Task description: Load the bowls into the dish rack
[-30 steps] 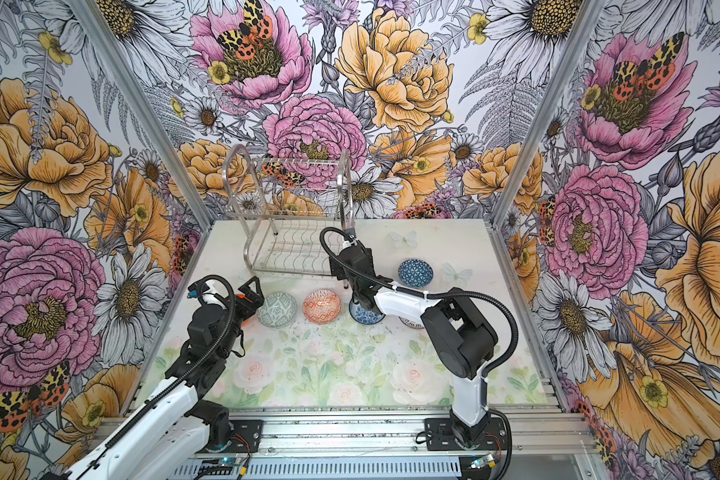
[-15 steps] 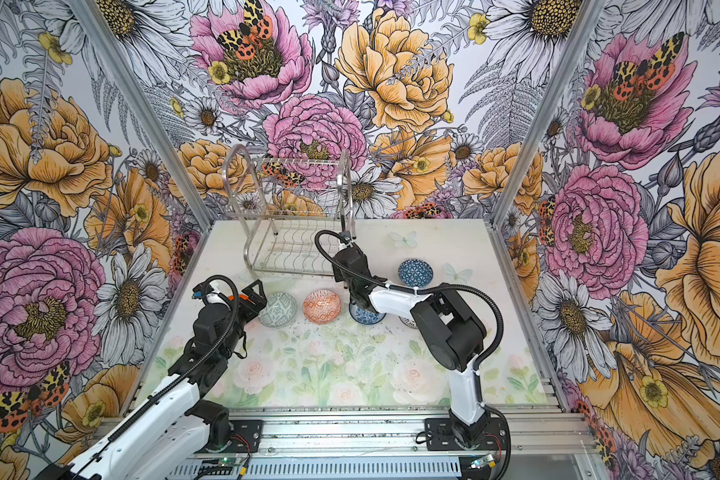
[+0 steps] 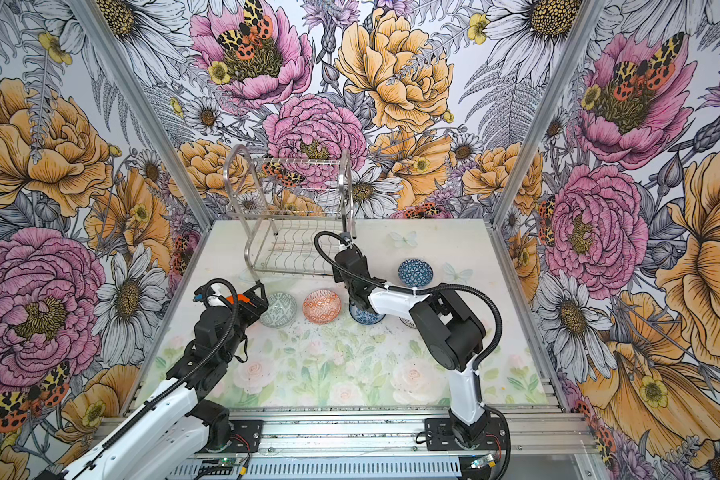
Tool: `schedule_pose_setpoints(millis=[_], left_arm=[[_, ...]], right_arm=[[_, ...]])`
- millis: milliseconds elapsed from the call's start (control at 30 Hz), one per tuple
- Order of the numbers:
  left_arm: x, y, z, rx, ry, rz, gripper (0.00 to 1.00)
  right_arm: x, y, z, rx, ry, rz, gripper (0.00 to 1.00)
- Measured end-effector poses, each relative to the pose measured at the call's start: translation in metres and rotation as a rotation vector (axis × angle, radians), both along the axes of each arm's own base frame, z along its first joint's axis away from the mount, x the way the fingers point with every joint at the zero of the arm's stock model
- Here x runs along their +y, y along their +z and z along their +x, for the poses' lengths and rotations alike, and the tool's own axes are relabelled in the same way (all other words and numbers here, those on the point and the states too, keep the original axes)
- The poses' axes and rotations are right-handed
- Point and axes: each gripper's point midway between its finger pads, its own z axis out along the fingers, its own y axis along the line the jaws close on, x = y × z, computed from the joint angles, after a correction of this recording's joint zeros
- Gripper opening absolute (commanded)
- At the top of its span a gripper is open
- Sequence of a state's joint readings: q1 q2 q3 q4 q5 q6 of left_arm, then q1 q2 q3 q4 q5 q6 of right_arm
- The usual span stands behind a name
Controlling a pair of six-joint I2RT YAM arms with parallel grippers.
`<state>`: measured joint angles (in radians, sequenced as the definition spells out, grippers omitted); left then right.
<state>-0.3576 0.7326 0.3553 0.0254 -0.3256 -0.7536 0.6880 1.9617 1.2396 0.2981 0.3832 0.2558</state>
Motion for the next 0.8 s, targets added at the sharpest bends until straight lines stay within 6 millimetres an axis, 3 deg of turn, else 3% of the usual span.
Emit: schedule_pose_setpoints(millis=[133, 433, 800], left_arm=[[-0.003, -0.003, 0.0, 0.015, -0.007, 0.007, 0.99], [-0.007, 0.002, 0.0, 0.003, -0.018, 0.004, 0.99], [-0.009, -0.007, 0.003, 0.036, -0.025, 0.035, 0.99]], right_arm=[[-0.012, -0.001, 0.0, -0.002, -0.046, 0.017, 0.16], [-0.043, -0.001, -0.001, -0.001, -0.1, 0.016, 0.11], [-0.071, -0.002, -0.006, 0.006, -0.157, 0.0, 0.02]])
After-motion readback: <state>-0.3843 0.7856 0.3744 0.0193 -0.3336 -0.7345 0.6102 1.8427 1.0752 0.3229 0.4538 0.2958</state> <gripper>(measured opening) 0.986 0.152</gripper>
